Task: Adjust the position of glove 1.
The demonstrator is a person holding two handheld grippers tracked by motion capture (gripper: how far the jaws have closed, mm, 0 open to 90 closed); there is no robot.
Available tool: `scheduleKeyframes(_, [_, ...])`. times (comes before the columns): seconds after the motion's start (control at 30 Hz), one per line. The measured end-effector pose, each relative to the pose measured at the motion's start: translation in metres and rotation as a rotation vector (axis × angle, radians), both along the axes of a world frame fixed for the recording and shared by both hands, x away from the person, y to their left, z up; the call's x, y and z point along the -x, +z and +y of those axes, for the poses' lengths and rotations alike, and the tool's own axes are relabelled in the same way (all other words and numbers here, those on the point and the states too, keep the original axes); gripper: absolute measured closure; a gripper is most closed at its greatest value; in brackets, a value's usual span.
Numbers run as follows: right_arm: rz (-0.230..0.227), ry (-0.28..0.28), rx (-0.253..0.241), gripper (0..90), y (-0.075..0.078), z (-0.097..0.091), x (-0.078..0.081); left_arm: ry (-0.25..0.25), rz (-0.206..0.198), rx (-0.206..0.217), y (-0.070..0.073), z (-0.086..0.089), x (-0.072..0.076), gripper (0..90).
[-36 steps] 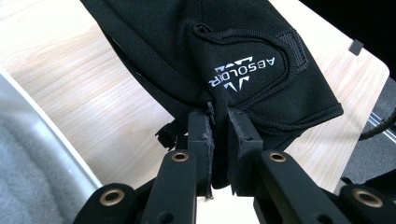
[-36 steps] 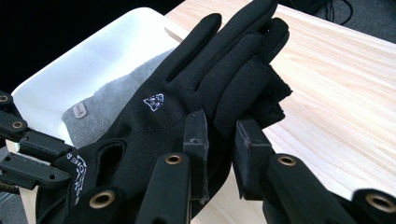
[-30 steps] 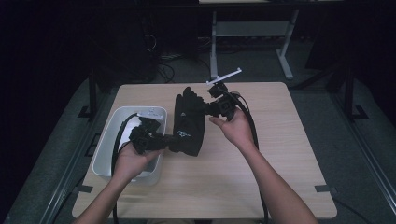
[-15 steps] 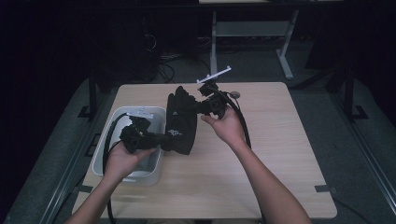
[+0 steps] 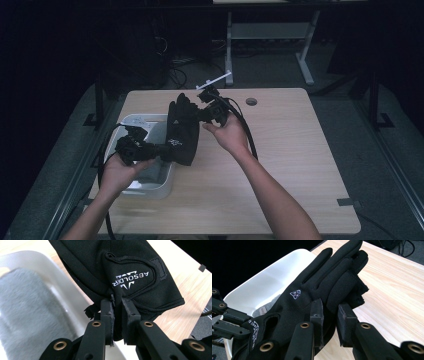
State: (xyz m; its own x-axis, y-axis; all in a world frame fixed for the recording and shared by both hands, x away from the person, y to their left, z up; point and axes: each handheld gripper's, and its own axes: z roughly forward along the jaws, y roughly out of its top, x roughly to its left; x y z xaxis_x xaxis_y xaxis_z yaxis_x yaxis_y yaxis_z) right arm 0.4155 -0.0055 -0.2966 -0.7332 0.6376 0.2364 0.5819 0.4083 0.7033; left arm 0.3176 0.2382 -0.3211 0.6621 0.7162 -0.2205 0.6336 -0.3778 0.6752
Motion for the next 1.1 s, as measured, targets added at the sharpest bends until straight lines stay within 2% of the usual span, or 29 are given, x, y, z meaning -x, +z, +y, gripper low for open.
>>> scheduleKeyframes(0.5, [0.019, 0.029, -0.012, 76.6, -0.007, 0.042, -0.008, 0.057, 0.009, -0.013, -0.004, 0.036, 0.003, 81.3])
scheduleKeyframes(0.53, [0.006, 0.036, -0.016, 76.6, -0.008, 0.044, -0.009, 0.060, 0.010, -0.013, -0.004, 0.038, 0.004, 81.3])
scheduleKeyframes(1.1, [0.026, 0.062, -0.026, 76.5, -0.019, 0.074, -0.014, 0.102, 0.028, -0.022, -0.011, 0.062, 0.007, 81.3])
